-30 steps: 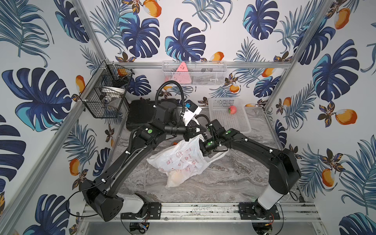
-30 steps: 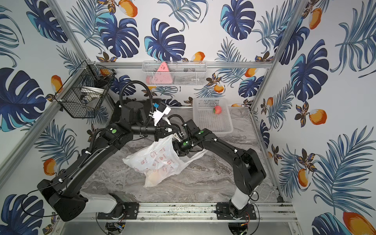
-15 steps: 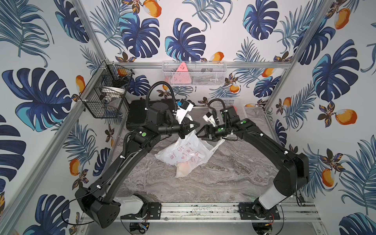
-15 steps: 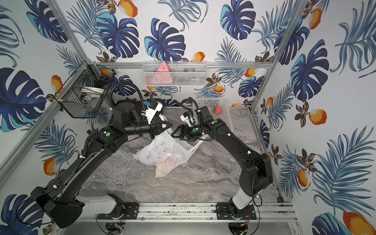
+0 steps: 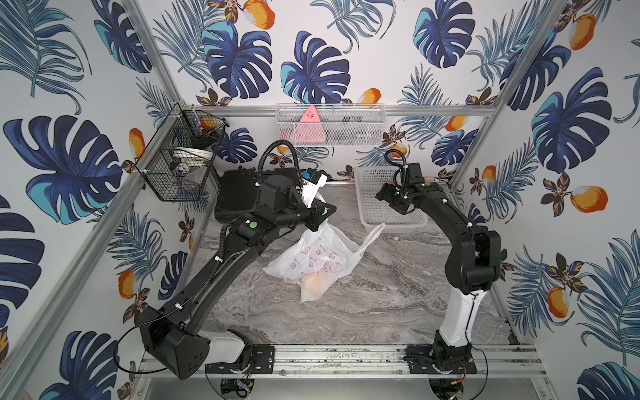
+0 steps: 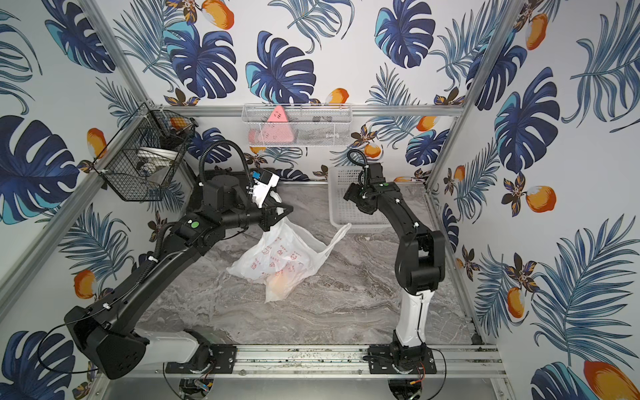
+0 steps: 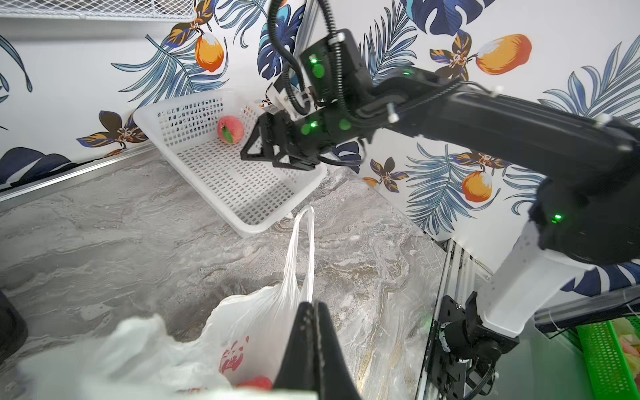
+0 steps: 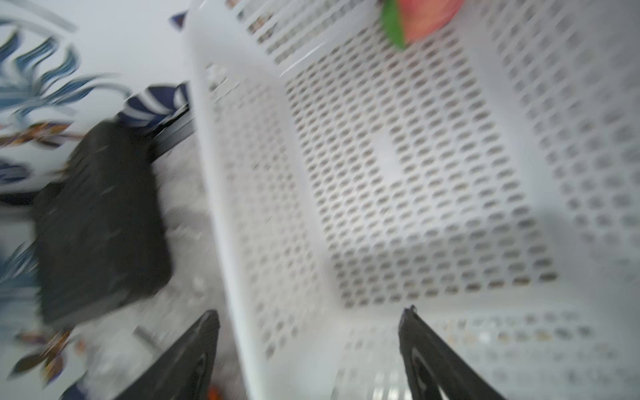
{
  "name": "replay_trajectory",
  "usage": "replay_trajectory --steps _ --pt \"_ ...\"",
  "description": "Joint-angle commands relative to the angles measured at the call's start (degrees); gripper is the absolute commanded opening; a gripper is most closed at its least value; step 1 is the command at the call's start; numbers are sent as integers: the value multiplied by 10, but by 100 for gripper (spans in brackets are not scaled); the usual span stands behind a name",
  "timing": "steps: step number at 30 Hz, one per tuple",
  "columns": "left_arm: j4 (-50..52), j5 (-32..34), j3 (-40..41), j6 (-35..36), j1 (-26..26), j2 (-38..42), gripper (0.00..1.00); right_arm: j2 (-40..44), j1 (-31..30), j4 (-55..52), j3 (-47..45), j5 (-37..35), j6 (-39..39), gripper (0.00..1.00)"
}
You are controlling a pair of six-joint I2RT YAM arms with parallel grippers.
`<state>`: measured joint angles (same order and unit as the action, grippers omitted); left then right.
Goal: Place the peach into a plastic bag & tie a knot
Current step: Pick up the peach from the basket.
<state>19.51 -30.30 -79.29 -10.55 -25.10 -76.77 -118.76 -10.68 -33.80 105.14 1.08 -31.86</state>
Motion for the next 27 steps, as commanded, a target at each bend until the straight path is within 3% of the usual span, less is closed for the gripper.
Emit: replay_trajectory --steps 1,12,27 --pt "-25 -14 10 -5 0 3 0 -65 4 -13 62 -186 27 84" --pt "-31 -33 22 -14 -9 -2 0 -254 14 49 242 -258 98 84" --pt "-3 -39 35 -9 -14 2 0 -397 27 179 365 -265 140 80"
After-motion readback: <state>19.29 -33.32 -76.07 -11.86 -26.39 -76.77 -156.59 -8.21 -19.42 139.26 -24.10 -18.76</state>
